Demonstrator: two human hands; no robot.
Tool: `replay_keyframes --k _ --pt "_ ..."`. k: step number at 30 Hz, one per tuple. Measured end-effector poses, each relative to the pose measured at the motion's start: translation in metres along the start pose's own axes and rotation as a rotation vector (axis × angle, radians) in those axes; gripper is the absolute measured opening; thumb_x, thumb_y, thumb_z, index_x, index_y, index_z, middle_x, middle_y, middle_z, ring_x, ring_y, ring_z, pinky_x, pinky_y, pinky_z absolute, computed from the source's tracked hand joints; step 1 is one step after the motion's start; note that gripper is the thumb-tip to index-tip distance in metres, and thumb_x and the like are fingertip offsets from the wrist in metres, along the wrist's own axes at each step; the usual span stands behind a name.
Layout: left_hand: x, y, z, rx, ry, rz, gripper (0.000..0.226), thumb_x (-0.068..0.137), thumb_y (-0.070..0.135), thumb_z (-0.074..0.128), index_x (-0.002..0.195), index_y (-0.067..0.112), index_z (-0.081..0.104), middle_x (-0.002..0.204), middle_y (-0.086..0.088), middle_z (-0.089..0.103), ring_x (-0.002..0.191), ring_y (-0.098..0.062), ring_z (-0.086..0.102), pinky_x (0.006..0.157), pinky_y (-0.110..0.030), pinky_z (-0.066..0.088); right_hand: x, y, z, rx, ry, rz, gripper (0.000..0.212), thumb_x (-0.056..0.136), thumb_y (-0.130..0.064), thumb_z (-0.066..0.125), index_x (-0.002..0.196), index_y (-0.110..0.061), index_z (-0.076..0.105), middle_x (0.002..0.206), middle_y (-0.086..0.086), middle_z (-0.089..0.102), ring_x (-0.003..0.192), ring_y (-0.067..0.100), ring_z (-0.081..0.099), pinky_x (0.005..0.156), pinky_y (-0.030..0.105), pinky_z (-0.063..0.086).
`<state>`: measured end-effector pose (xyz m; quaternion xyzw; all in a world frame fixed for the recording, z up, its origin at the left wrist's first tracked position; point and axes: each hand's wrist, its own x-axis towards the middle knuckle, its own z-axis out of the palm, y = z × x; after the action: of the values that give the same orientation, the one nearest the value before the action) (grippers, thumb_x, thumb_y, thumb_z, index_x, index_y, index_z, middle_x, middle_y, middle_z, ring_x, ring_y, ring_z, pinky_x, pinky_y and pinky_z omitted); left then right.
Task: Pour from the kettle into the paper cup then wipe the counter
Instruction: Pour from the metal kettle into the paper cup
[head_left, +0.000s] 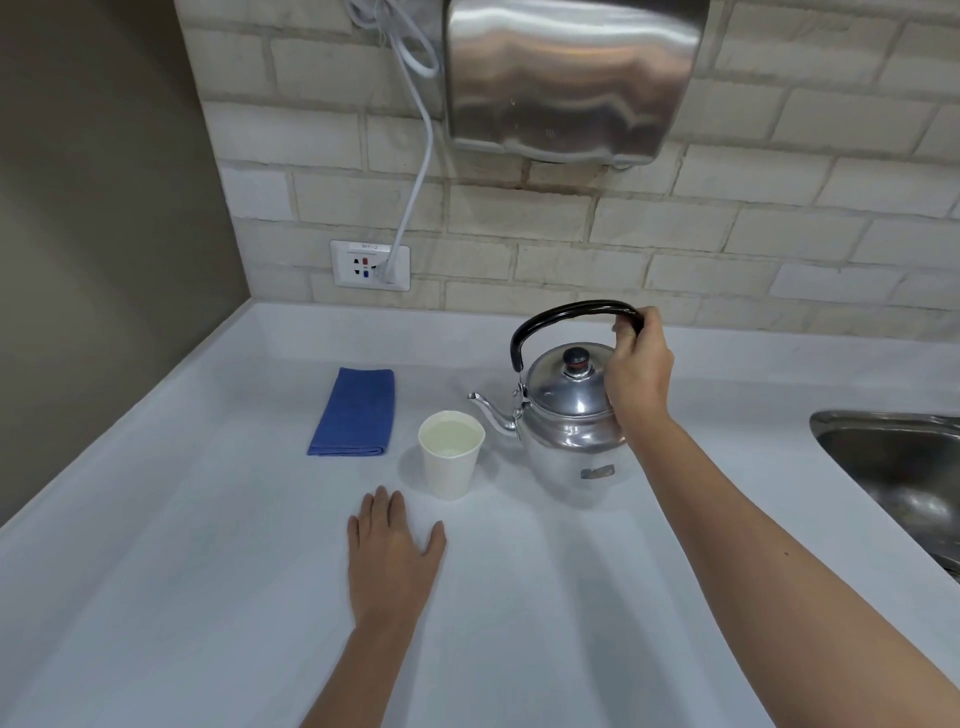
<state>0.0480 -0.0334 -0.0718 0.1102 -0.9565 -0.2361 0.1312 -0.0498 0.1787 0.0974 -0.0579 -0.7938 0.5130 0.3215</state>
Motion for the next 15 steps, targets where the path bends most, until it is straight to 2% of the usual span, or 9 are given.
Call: replay_keyframes --k 3,5,9,12,15 --pt "0.001 0.001 0.001 0.008 0.002 -0.008 0.066 0.089 0.046 0.047 0.139 0.005 0.034 0.152 -0.012 0.032 0.143 -0.024 0.023 0.119 -0.038 0.014 0.001 0.009 0.002 0.014 0.018 0.028 0.017 0.096 -0.012 0.033 0.098 -0.005 0.048 0.089 0.002 0.056 0.066 0.011 0.047 0.049 0.02 0.032" --pt "0.002 0.001 0.001 0.005 0.011 -0.014 0.066 0.089 0.046 0.048 0.138 0.005 0.036 0.151 -0.012 0.033 0.143 -0.024 0.024 0.119 -0.038 0.014 0.003 0.016 0.004 0.031 0.029 0.054 0.018 0.096 -0.015 0.033 0.099 -0.005 0.048 0.09 0.001 0.056 0.072 0.017 0.048 0.052 0.019 0.028" --pt "0.003 0.002 0.002 0.011 0.019 -0.024 0.066 0.087 0.047 0.05 0.136 0.004 0.038 0.15 -0.013 0.036 0.142 -0.025 0.026 0.119 -0.038 0.015 0.005 0.032 0.009 0.054 0.04 0.125 0.022 0.098 -0.019 0.032 0.101 -0.005 0.048 0.089 0.003 0.054 0.077 0.02 0.048 0.067 0.023 0.033" --pt "0.003 0.001 0.003 0.014 0.013 -0.029 0.066 0.087 0.047 0.05 0.136 0.004 0.039 0.15 -0.013 0.035 0.142 -0.025 0.026 0.119 -0.038 0.015 0.006 0.045 0.015 0.071 0.057 0.175 0.024 0.098 -0.02 0.032 0.103 -0.002 0.048 0.09 0.005 0.053 0.076 0.02 0.047 0.053 0.017 0.03" --pt "0.002 0.001 0.004 0.003 0.024 -0.028 0.065 0.086 0.045 0.053 0.134 0.002 0.042 0.149 -0.015 0.037 0.141 -0.027 0.027 0.119 -0.04 0.016 0.007 0.056 0.022 0.073 0.061 0.2 0.025 0.098 -0.02 0.032 0.103 -0.001 0.047 0.091 0.005 0.053 0.076 0.02 0.047 0.054 0.017 0.029"
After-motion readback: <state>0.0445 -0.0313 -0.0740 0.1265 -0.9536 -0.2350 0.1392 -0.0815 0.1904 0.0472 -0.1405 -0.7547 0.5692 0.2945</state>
